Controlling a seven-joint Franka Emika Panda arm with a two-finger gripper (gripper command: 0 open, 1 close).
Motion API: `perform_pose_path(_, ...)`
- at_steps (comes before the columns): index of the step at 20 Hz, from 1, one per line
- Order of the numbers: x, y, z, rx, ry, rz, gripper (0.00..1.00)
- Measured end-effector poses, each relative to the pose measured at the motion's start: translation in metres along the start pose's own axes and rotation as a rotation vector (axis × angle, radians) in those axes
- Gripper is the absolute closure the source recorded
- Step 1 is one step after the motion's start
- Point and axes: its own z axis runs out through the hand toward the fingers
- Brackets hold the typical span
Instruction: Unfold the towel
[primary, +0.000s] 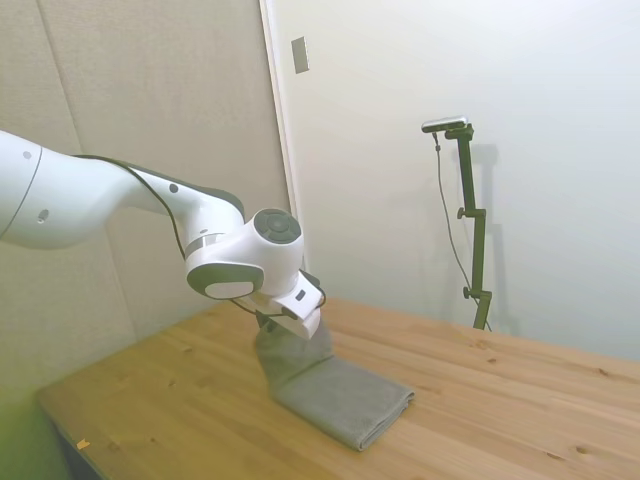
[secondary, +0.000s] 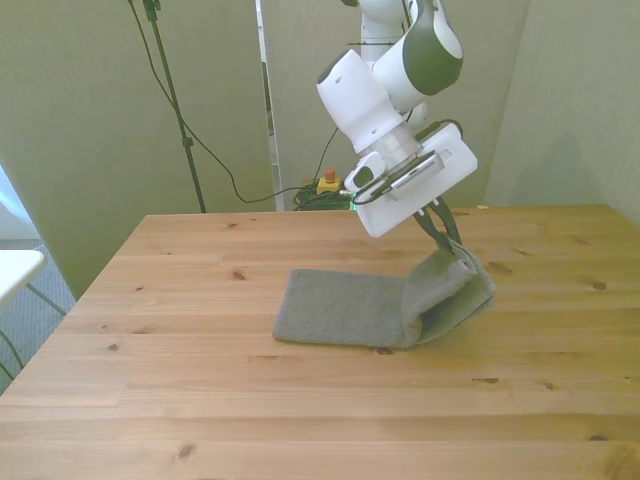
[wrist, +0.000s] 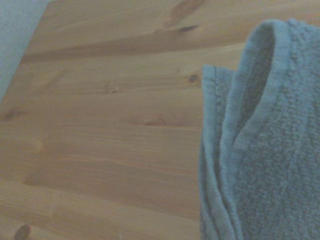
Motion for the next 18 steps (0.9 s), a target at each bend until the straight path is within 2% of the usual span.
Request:
perform_pose_path(1, -0.005, -0.002, 0.007, -0.007, -0.003, -0.007, 1.0)
perform_pose_path(2, -0.01, -0.003, 0.014, -0.015, -0.006, -0.014, 0.0)
perform_pose_path(8, -0.03, -0.012, 0.038, -0.043, -0.023, -0.057, 0.0)
perform_pose_path(18, -0.036, -0.024, 0.03, -0.033, -0.012, -0.086, 0.0)
